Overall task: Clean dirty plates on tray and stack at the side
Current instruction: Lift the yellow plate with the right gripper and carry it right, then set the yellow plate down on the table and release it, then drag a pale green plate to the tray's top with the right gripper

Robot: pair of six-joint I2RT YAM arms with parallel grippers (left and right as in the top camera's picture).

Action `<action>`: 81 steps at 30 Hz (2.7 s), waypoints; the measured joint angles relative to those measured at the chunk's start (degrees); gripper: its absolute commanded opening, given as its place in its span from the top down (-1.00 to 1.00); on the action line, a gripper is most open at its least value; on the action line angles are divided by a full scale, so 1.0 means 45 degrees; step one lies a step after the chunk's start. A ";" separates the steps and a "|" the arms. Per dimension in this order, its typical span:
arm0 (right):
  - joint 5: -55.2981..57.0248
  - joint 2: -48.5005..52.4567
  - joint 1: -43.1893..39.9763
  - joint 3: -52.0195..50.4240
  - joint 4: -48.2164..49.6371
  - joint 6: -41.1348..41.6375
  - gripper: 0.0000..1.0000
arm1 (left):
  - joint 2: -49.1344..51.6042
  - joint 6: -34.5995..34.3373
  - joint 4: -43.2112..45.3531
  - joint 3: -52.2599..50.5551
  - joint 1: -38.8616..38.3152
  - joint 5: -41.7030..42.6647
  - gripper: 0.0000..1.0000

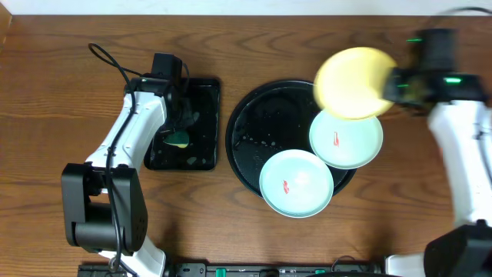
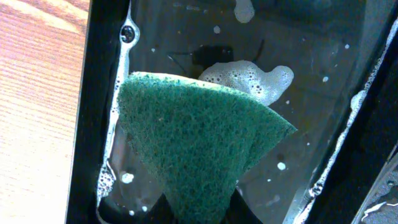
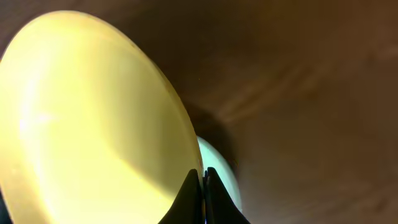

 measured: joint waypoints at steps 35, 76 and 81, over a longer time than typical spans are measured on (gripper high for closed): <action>-0.2735 0.3468 -0.7441 0.0000 -0.0971 -0.1229 -0.17 | 0.0000 0.0005 0.0165 0.0000 0.0000 -0.0005 0.85; -0.2030 0.1535 0.0019 -0.4891 0.3755 -0.2968 0.97 | 0.0000 0.0005 0.0170 0.0000 0.0000 -0.0005 0.85; -0.3905 0.1336 0.0282 -0.4881 0.4755 -0.2900 0.98 | 0.0000 0.0005 0.0170 0.0000 0.0000 0.0000 0.85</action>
